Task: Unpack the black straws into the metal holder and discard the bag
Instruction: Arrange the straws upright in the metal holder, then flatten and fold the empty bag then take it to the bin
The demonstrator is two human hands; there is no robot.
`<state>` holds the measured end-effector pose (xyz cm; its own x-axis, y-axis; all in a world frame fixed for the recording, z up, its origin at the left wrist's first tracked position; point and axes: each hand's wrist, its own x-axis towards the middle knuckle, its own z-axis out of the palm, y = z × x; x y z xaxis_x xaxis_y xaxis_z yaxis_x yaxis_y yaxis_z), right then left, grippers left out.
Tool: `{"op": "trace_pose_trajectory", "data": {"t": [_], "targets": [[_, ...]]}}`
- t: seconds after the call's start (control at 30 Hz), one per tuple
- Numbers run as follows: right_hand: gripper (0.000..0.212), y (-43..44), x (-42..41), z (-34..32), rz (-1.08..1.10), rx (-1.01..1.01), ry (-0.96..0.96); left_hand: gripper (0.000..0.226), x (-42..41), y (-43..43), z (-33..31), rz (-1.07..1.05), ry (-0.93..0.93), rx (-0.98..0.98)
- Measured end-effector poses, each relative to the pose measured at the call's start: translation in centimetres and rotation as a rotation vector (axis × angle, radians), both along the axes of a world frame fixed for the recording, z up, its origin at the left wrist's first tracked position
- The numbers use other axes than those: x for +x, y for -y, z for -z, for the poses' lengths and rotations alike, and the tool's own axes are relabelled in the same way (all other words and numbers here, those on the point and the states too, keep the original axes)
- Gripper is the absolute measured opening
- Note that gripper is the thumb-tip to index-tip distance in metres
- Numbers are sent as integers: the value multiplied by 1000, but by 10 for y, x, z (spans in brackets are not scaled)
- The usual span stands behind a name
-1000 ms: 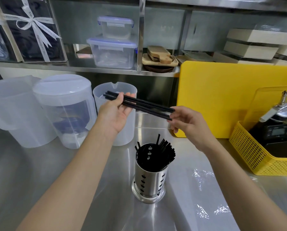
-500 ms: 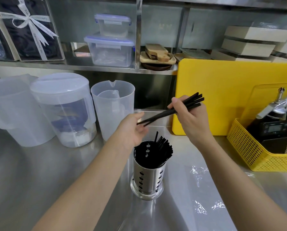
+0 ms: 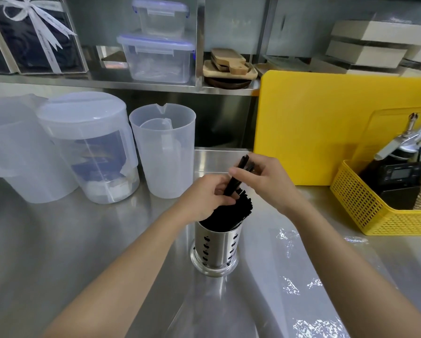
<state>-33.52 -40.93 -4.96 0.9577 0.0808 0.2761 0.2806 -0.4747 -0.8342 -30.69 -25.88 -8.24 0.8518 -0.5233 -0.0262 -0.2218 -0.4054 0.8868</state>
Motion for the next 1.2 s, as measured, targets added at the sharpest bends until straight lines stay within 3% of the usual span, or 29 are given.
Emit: {"op": "trace_pose_trajectory", "data": {"t": [0.1,0.2,0.4,0.57,0.73,0.9,1.2], "targets": [[28,2,3,5,14,-131,25,35,-4,1,3,-8,26,47],[13,0,3,14,-36,-281,-25,44,-7,5,1,-58,127,55],[9,-1,4,21,-61,-276,3,43,-4,0,7,-98,57,-7],[8,-2,6,28,-62,-420,-73,21,-4,0,18,-84,95,203],[9,-1,7,31,-61,-525,-99,30,-7,3,15,-56,185,336],[17,7,0,21,61,-428,-25,37,-9,-12,-5,-101,141,203],[35,41,-45,-1,249,-369,56,34,-60,-5,-48,-278,483,-23]]}}
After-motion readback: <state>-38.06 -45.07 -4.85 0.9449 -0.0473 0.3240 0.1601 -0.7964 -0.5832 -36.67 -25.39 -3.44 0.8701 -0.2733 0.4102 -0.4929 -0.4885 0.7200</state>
